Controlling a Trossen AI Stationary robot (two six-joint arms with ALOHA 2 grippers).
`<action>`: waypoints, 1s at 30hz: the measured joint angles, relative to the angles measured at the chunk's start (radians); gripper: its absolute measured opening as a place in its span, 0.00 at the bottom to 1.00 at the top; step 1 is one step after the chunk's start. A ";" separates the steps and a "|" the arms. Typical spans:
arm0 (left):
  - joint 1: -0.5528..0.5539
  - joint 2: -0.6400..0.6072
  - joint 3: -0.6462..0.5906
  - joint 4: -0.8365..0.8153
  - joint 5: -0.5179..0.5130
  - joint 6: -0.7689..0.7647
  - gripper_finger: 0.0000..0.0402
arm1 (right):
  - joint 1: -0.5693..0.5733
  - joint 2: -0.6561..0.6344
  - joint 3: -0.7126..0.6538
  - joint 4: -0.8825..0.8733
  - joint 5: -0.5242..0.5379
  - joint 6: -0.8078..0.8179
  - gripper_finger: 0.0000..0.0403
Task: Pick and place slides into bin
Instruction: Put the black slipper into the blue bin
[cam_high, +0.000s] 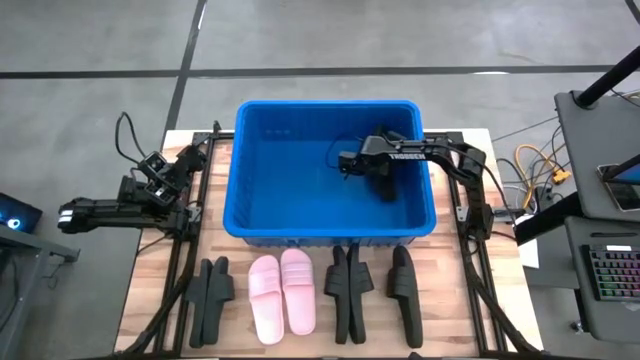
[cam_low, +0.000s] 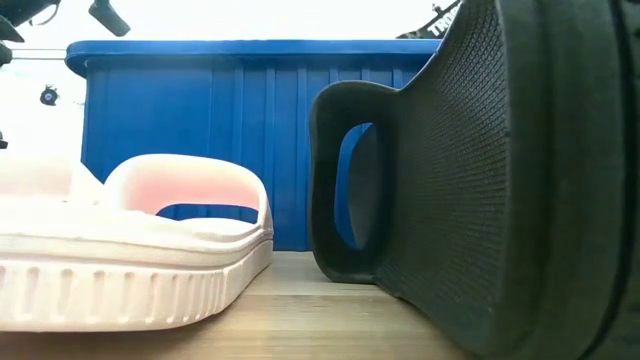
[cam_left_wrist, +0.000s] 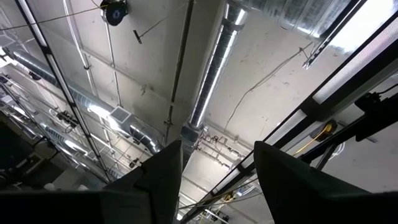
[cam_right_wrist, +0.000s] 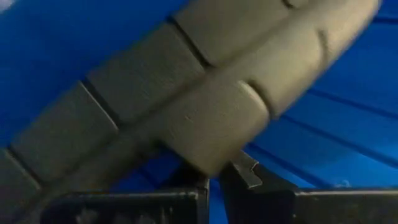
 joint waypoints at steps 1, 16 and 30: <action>0.000 -0.001 0.000 0.001 0.000 0.000 0.46 | 0.000 0.006 0.003 0.000 0.000 0.000 0.03; 0.000 -0.004 0.000 0.003 0.000 0.000 0.46 | -0.014 -0.001 0.146 -0.176 -0.164 0.136 0.20; 0.000 -0.005 -0.002 0.003 0.001 0.000 0.46 | -0.015 -0.004 0.373 -0.222 -0.416 0.156 0.59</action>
